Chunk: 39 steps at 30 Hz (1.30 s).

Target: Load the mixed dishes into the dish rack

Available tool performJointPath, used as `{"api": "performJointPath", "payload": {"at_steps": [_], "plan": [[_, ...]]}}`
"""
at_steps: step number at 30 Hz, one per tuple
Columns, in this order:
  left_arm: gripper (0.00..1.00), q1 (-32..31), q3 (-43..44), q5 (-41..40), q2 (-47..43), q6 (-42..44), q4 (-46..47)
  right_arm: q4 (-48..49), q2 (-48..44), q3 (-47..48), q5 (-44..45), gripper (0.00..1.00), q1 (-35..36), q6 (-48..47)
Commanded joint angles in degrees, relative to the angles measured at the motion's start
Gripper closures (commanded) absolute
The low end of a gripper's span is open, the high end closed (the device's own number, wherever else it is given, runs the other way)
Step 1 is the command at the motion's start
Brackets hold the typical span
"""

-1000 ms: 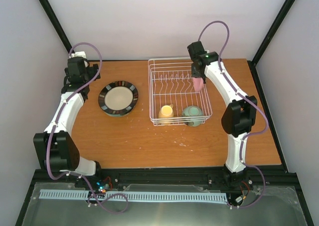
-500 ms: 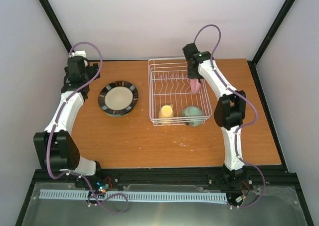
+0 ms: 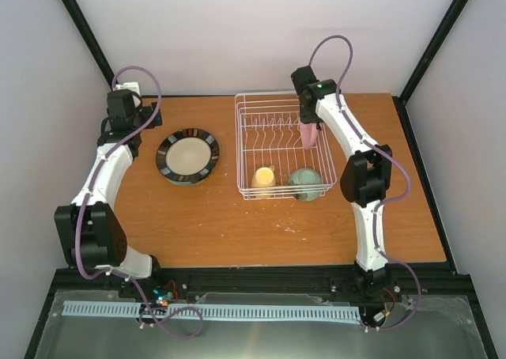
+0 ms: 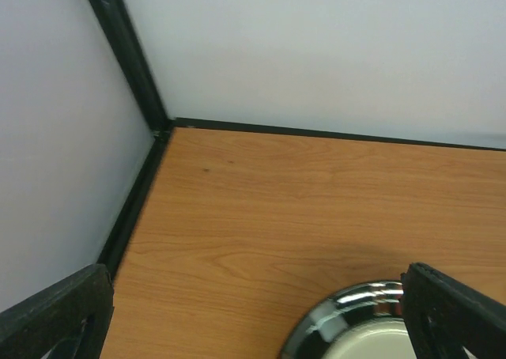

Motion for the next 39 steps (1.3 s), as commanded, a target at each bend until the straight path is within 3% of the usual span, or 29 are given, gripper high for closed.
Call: {"api": "performJointPath", "payload": {"at_steps": [1,7,10,25,39], "plan": [[0.00,4.3,1.0,16.4,-1.3,-5.4,-2.3,2.8,-7.1,-0.1,2.1,0.48,-0.5,-0.8],[0.01,13.9,-1.8,34.8,0.6,-10.2,-5.1,5.9,-13.1,-0.1,0.8,0.44,-0.9,-1.5],[0.03,17.0,-2.5,39.8,3.4,-9.6,-8.5,8.2,-16.0,-1.4,-0.4,0.43,-1.1,-2.6],[0.11,17.3,-5.3,42.1,6.8,-6.0,-16.2,13.3,-19.0,-7.9,-6.3,0.43,-1.7,-5.5],[0.11,17.3,-7.3,41.6,5.1,-8.5,-14.5,9.7,-10.8,1.8,-16.1,0.78,5.5,-9.3]]}}
